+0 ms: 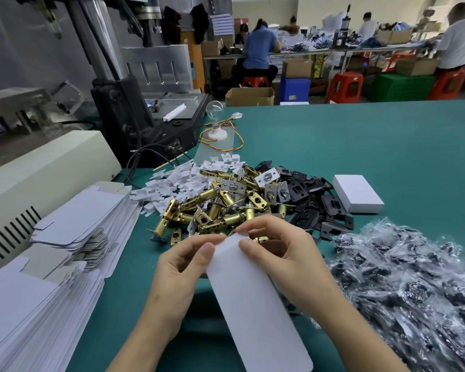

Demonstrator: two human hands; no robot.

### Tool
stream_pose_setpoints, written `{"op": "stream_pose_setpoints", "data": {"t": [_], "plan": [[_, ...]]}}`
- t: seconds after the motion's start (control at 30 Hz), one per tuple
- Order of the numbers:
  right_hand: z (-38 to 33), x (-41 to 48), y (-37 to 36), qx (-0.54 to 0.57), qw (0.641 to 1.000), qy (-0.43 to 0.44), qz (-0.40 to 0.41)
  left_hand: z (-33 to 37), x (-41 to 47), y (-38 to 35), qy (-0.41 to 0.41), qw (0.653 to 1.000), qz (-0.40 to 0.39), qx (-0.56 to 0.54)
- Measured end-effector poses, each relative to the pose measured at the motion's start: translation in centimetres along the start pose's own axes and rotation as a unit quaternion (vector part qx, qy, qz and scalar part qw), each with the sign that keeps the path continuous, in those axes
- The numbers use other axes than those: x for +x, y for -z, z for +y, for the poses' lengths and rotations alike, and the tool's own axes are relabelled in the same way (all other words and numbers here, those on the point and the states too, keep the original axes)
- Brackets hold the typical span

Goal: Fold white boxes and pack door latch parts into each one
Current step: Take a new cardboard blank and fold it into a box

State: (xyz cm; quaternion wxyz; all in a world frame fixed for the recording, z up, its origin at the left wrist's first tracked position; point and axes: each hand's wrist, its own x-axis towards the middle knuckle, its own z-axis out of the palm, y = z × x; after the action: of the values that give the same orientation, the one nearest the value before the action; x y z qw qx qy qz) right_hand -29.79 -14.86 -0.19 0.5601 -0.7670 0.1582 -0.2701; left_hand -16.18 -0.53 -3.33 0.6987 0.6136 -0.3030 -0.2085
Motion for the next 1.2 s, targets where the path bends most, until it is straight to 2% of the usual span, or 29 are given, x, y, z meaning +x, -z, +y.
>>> {"op": "stream_pose_setpoints", "data": {"t": [0.1,0.4,0.6,1.0,1.2], "plan": [[-0.2,0.0,0.2,0.001,1.000,0.002,0.021,0.1,-0.2,-0.4,0.000,0.999,-0.034,-0.007],[-0.3,0.0,0.0,-0.030,0.999,0.031,0.015,0.3,-0.1,-0.3,0.044,0.998,-0.012,-0.044],[-0.3,0.2,0.2,-0.041,0.998,0.047,-0.009,0.6,0.1,0.2,0.093,0.991,-0.038,-0.084],[0.1,0.1,0.3,-0.035,0.998,0.038,-0.038,0.8,0.4,0.6,0.131,0.987,-0.036,-0.081],[0.1,0.1,0.4,-0.037,0.998,0.035,-0.043,0.9,0.3,0.7,0.113,0.991,-0.050,-0.057]]}}
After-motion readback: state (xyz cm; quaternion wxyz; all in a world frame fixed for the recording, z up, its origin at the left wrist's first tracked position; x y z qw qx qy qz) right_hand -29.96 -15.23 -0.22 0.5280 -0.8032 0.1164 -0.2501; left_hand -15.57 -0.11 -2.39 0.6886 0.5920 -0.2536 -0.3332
